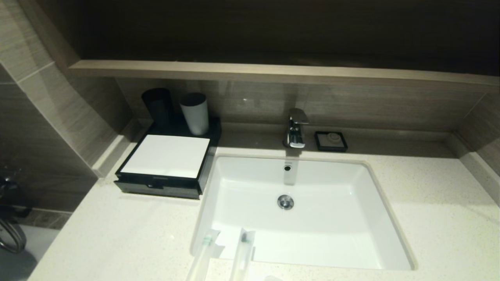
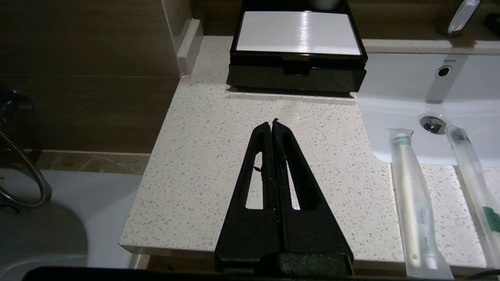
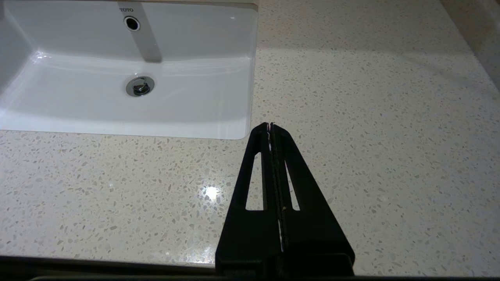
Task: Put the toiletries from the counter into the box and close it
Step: Open the drawer
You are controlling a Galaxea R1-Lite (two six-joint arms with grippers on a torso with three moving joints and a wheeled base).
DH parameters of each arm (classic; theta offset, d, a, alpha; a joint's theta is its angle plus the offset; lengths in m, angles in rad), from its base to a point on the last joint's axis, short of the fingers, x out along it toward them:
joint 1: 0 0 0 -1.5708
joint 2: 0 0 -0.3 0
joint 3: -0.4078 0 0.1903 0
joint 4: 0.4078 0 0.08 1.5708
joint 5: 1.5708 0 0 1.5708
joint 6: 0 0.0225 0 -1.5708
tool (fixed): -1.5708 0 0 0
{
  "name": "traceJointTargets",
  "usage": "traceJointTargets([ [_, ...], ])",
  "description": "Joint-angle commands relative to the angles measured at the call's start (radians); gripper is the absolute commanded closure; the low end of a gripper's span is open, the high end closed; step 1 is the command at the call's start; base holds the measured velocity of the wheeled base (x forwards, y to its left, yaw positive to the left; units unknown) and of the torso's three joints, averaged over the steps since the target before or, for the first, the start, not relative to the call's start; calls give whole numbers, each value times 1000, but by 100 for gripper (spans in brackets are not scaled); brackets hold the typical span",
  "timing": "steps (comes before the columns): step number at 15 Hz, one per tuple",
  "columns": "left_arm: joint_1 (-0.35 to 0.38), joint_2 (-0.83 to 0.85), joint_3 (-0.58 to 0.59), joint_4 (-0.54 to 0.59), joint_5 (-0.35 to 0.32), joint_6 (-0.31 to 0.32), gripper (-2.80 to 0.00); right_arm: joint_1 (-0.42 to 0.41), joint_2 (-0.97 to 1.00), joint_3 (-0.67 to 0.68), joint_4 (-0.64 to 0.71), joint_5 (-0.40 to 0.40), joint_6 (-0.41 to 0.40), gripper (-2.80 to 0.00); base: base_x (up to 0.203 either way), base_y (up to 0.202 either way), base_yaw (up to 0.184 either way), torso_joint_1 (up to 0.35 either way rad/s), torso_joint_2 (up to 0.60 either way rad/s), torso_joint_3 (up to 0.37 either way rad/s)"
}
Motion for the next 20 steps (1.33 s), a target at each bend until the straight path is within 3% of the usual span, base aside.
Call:
traceJointTargets([
  [1, 0, 0, -108, 76, -23, 0, 0, 0, -1, 0, 1, 0, 1, 0, 0, 0, 0, 0, 0, 0],
  [4, 0, 40, -200, 115, -36, -2, 0, 0, -1, 0, 1, 0, 0, 0, 0, 0, 0, 0, 0, 0],
  [9, 0, 367, -360, 60, -15, -81, 0, 0, -1, 0, 1, 0, -1, 0, 0, 0, 0, 0, 0, 0],
  [14, 0, 656, -420, -51, -15, -97, 0, 0, -1, 0, 1, 0, -1, 0, 0, 0, 0, 0, 0, 0],
  [20, -23, 925, -458, -72, -44, -102, 0, 0, -1, 0, 1, 0, -1, 0, 0, 0, 0, 0, 0, 0],
])
